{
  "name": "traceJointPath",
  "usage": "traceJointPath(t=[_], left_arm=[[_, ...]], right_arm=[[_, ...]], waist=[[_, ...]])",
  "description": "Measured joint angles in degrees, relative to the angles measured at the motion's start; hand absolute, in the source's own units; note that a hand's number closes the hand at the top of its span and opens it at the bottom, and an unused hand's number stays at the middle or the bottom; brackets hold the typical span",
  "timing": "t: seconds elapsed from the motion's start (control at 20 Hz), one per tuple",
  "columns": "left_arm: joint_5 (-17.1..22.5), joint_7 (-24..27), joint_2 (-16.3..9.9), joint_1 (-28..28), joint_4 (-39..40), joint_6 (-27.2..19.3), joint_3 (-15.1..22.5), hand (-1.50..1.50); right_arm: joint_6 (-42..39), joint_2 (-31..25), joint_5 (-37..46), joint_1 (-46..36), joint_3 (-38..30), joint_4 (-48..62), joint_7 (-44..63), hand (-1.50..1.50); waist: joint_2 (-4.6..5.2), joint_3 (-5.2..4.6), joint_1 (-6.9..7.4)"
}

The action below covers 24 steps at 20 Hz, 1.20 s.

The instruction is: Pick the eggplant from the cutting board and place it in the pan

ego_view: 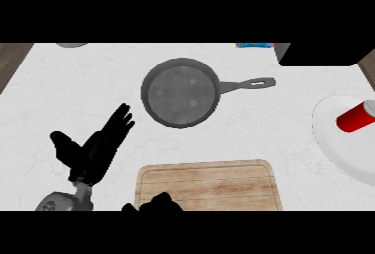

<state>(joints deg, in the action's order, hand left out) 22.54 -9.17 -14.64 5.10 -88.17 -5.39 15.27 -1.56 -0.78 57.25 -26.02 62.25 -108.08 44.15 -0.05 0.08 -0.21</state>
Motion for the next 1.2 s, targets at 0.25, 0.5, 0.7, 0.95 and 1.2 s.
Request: traceJointPath(t=[0.25,0.5,0.7,0.95,1.2], left_arm=[[-1.0,0.6,0.8,-0.4,0.5,0.1,0.3,0.00],[-1.6,-0.7,0.5,-0.9,-1.1,0.6,-0.3,0.00],[-2.3,-1.0,1.4,-0.2,-0.6,0.7,-0.5,0.00],[-2.8,-1.4,1.8,0.0,-1.0,1.3,-1.0,0.00],[-4.1,-0.8,3.2,0.5,0.1,1.3,-0.1,0.00]], right_arm=[[6.3,0.3,-5.8,4.0,-6.2,-0.7,-5.0,1.50],[10.2,0.5,-13.0,2.9,-14.4,6.2,-13.1,1.50],[13.8,0.7,-13.6,-2.3,-19.4,16.6,-19.0,1.50],[21.0,0.7,-14.4,-8.2,-24.9,30.7,-27.1,1.50],[31.4,0.8,-16.5,-15.6,-29.7,44.8,-32.1,1.50]], waist=[[0.16,-0.02,0.23],[0.18,-0.04,0.62],[0.21,-0.06,0.79],[0.30,-0.06,1.17],[0.57,-0.06,1.90]])
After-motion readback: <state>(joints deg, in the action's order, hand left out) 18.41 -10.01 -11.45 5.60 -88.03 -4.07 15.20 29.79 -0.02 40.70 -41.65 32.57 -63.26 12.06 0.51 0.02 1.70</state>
